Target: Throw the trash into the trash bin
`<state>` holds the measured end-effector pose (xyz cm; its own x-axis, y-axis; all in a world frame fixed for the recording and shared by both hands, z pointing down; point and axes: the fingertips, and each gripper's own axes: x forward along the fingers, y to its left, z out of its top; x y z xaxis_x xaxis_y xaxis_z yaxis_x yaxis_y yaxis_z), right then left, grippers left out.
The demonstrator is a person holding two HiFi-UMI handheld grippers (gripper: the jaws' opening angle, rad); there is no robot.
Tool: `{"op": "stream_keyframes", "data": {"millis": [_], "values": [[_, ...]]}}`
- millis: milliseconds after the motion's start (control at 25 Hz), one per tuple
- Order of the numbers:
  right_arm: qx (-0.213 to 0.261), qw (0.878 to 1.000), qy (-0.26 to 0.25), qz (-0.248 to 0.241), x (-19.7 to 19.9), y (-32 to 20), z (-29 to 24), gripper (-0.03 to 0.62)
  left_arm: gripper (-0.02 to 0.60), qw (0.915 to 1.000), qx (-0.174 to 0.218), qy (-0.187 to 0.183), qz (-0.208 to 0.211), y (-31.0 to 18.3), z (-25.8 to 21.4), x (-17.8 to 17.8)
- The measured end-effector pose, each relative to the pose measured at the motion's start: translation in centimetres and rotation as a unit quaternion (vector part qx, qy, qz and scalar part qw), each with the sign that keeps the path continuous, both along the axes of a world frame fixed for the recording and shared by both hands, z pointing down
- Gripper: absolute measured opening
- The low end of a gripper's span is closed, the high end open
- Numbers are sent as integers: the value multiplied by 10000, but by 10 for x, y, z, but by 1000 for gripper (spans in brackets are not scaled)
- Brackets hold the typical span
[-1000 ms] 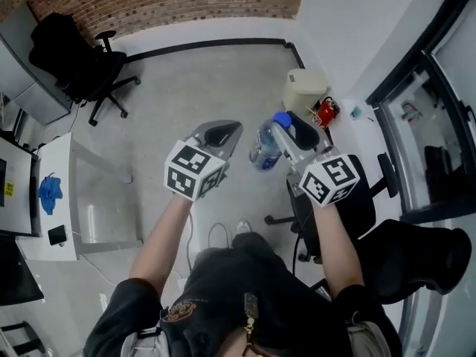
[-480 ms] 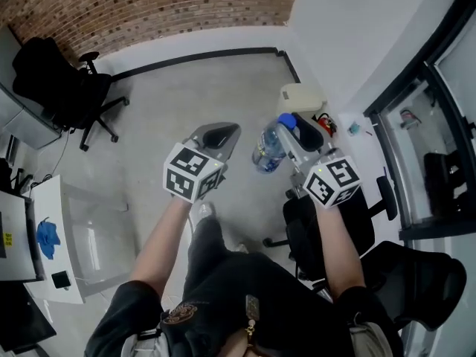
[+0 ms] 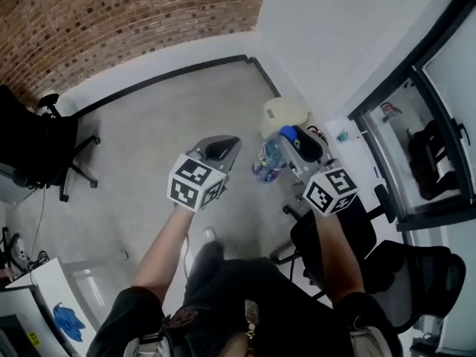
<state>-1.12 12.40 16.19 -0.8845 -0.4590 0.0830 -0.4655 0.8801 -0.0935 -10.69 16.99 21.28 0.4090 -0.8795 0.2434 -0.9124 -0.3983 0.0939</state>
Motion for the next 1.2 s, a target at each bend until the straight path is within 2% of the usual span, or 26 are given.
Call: {"op": "stream_keyframes", "data": {"millis": [160,280,440,720,960,1200], "values": [[-161,9989,-28,450,-26,-48,1,173,6,9991,-149,11,392,-51,4,-35],[-254,9967,-6,768,-24,-67,19,174,6,9975,-252,38,666,-75,24,-38],[-261,9941,6,1057,-9,-94,47,174,6,9948,-353,-4,955,-114,57,-25],[-445,9881,-20,1475,20,-190,81,173,6,9870,-709,-237,1423,-230,102,7],[-631,9840,100,1663,37,-270,102,173,6,9777,-972,-494,1796,-326,134,37],[-810,9736,157,2126,42,-332,121,173,6,9654,-1227,-522,2241,-396,170,41]]}}
